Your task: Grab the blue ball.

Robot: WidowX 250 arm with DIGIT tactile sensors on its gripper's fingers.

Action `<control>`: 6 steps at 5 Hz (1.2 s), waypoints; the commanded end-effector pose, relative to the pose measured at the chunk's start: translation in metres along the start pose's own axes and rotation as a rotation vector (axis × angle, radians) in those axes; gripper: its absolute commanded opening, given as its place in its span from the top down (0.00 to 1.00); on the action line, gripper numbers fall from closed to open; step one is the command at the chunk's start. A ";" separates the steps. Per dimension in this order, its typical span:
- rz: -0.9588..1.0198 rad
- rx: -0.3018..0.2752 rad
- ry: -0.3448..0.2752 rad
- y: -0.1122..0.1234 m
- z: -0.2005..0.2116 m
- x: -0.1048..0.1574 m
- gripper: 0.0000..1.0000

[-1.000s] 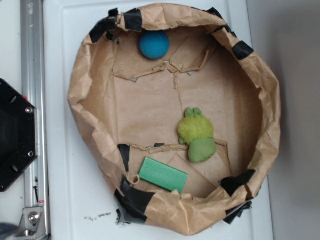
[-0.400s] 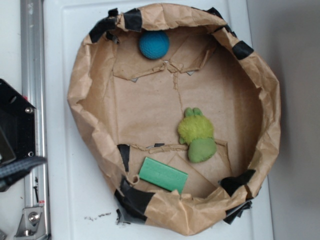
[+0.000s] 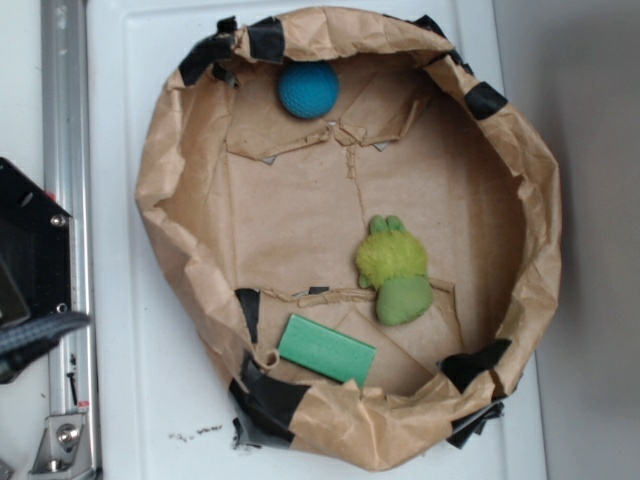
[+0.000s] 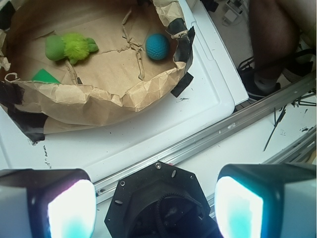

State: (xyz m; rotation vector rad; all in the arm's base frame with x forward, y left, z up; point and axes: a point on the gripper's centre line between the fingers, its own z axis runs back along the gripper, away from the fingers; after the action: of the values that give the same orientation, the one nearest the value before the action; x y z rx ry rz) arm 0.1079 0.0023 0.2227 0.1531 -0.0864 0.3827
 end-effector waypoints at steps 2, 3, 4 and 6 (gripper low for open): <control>-0.246 0.094 -0.007 0.004 -0.065 0.112 0.00; -0.491 0.092 -0.066 -0.015 -0.078 0.111 0.00; -0.739 0.067 -0.092 -0.026 -0.100 0.122 0.00; -0.982 0.069 -0.006 -0.030 -0.140 0.158 0.00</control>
State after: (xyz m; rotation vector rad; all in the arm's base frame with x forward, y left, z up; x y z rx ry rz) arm 0.2674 0.0560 0.0835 0.2208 0.0487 -0.6066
